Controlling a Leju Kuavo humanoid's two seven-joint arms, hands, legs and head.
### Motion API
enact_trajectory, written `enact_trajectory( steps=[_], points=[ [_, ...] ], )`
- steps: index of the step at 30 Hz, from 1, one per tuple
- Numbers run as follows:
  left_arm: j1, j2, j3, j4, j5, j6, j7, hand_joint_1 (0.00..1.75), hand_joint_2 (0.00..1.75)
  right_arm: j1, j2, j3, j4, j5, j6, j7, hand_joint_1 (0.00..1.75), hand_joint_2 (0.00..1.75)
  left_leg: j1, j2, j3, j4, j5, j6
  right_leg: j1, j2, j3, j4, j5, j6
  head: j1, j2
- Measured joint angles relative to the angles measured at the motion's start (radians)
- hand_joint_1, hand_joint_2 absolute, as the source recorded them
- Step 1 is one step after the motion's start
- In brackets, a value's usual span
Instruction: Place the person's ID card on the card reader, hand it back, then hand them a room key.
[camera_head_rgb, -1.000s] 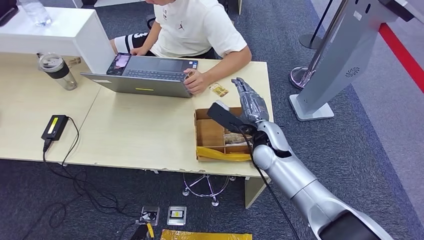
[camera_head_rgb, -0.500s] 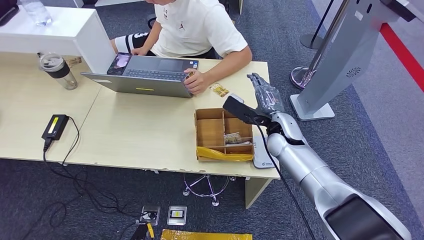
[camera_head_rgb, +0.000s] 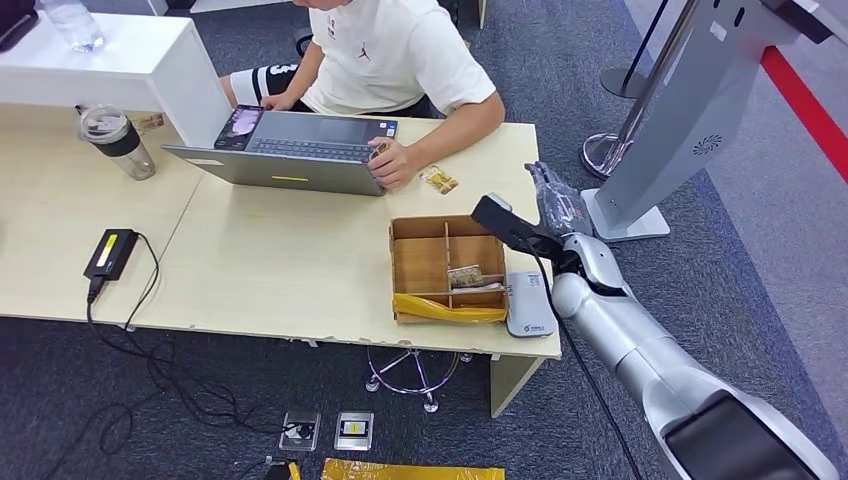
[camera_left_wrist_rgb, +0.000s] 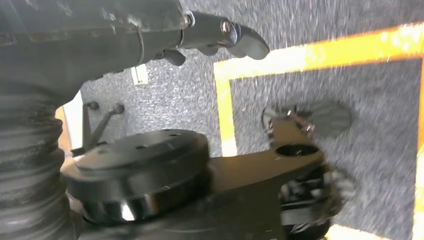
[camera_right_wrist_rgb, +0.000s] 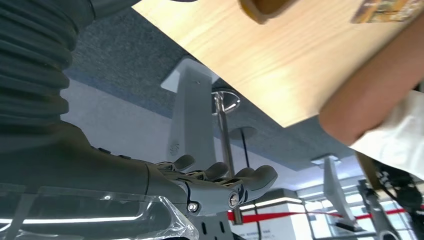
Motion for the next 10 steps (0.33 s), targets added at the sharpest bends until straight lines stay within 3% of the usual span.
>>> enact_trajectory(
  steps=[5, 10],
  points=[
    [0.020, 0.078, -0.001, -0.038, 0.000, -0.035, -0.002, 0.00, 1.75, 0.039, -0.016, -0.028, -0.073, -0.069, 0.005, 0.023, 0.00, 1.75, 0.000, 0.001, 0.000, 0.000, 0.000, -0.001, 0.000, 0.001, -0.001, 0.001, 0.000, 0.000, -0.001, 0.000],
    [0.026, 0.100, -0.001, -0.054, 0.000, -0.031, -0.003, 0.00, 1.75, 0.043, -0.029, -0.058, -0.132, -0.120, 0.017, 0.002, 0.00, 1.75, 0.000, 0.001, 0.000, 0.000, 0.000, 0.000, 0.000, 0.001, 0.000, 0.001, 0.000, 0.000, 0.000, 0.000]
  ],
)
